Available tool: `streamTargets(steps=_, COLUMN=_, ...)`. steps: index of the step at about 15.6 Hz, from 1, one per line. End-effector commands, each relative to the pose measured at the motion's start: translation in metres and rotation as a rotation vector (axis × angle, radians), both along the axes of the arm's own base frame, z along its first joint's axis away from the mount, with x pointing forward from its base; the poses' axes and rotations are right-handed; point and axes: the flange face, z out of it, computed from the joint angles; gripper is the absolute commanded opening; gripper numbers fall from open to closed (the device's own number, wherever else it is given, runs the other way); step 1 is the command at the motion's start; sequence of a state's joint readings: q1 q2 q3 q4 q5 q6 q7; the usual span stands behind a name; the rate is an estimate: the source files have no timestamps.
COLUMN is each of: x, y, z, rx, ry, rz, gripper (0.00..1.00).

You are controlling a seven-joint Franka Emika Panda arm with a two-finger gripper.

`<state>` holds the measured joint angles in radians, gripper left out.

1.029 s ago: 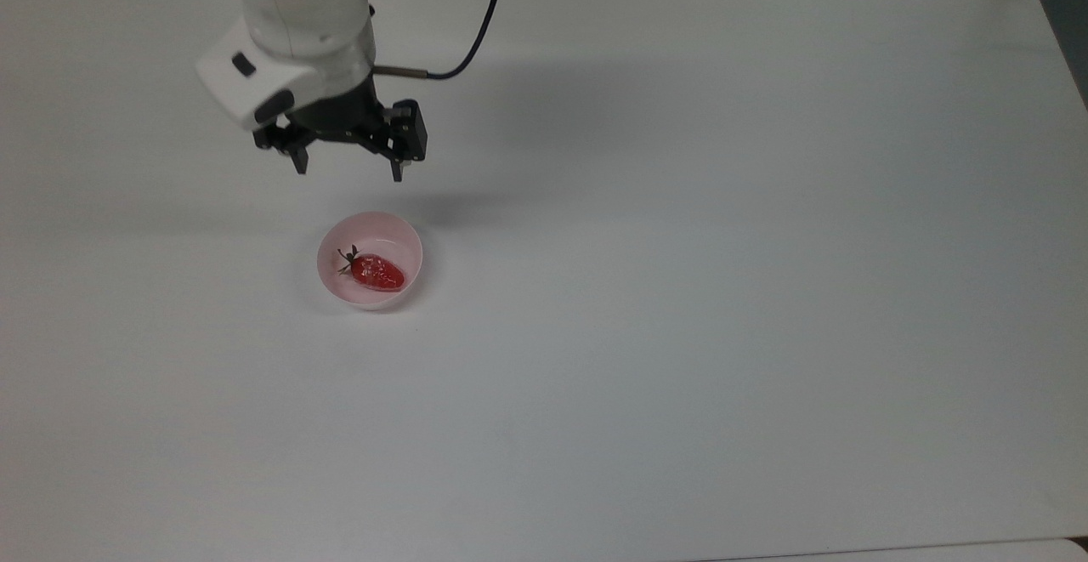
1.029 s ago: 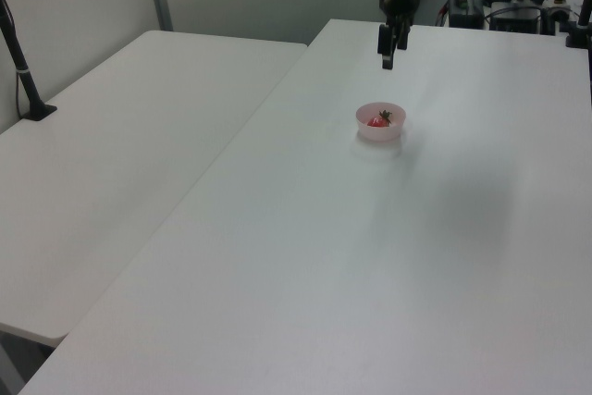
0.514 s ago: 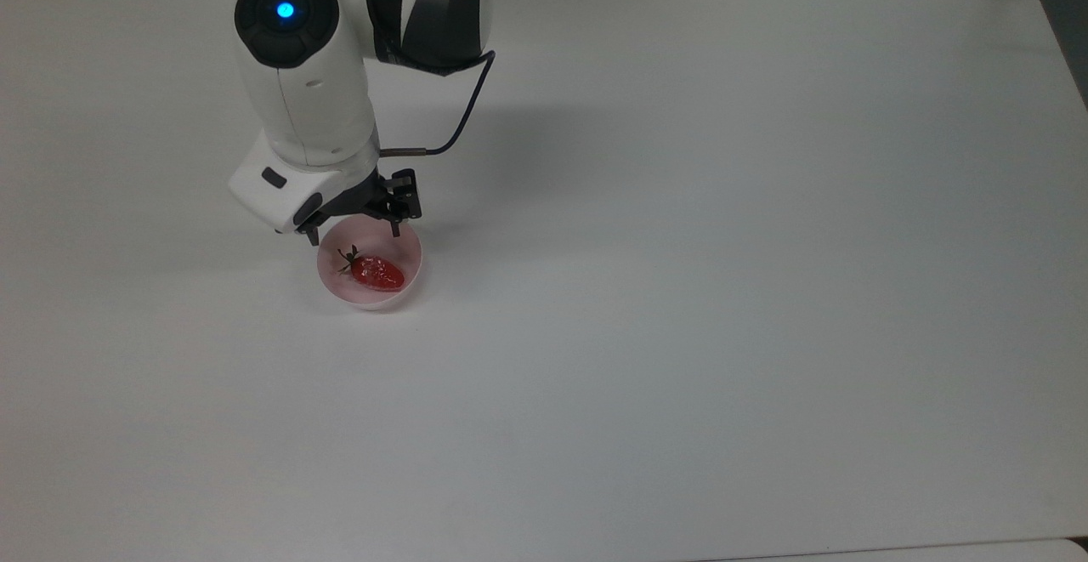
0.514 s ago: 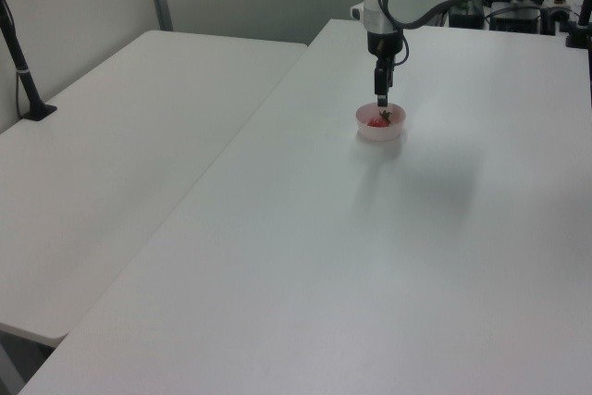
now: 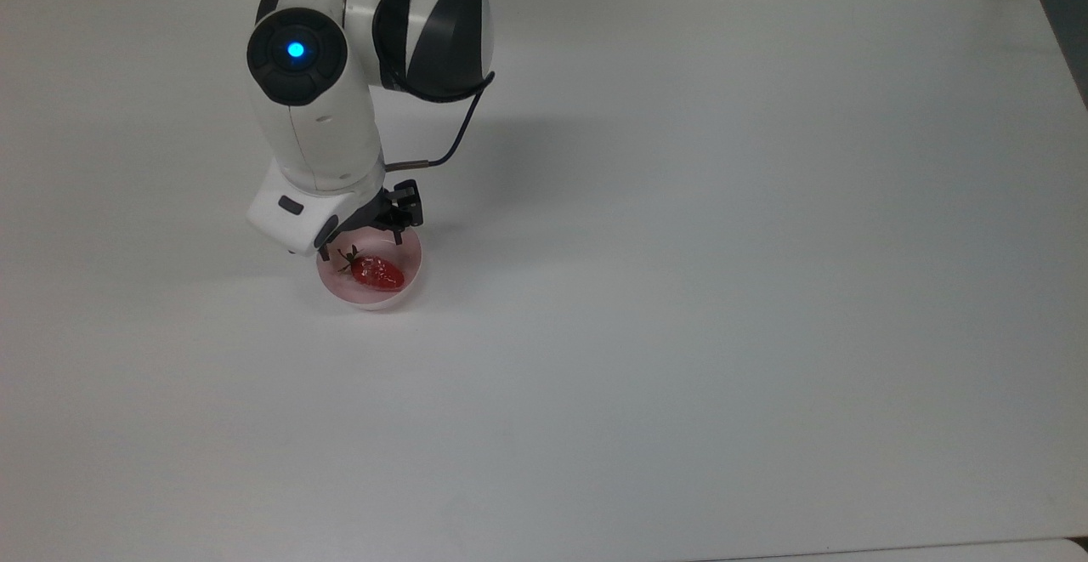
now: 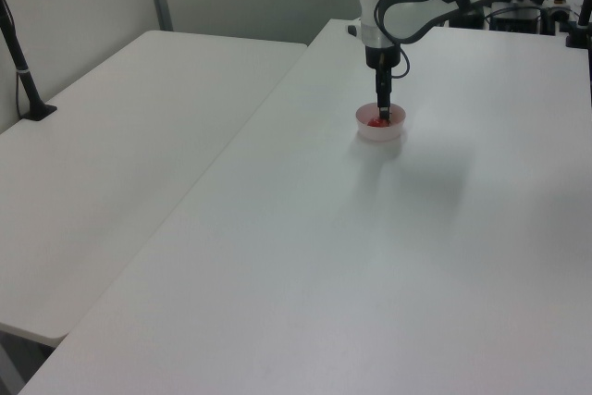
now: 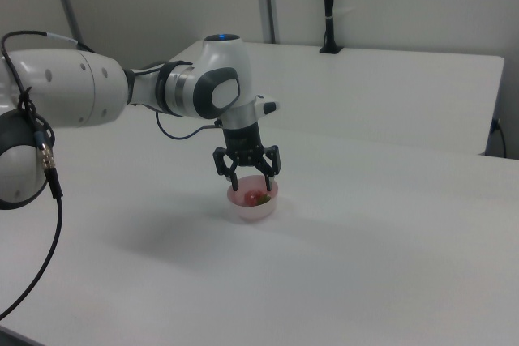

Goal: Pick up strawberry from bowl
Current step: 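Move the open gripper over the pink bowl and lower it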

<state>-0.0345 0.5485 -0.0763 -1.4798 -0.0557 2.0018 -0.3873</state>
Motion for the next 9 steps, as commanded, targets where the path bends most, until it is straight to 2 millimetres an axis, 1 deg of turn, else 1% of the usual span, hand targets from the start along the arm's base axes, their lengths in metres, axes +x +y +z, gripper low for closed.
streamTargets(steps=1, x=0.007, y=0.001, z=-0.012, rx=-0.019, ry=-0.018, rz=0.049, gripper=0.81)
streamTargets(steps=4, x=0.011, y=0.010, z=-0.017, rx=-0.022, ry=-0.031, rz=0.066, gripper=0.77)
streamTargets(steps=6, x=0.012, y=0.011, z=-0.029, rx=-0.026, ry=-0.027, rz=0.070, gripper=0.77)
streamTargets(steps=7, x=0.013, y=0.017, z=-0.031, rx=-0.034, ry=-0.027, rz=0.084, gripper=0.77)
streamTargets(steps=9, x=0.015, y=0.019, z=-0.037, rx=-0.046, ry=-0.031, rz=0.098, gripper=0.75)
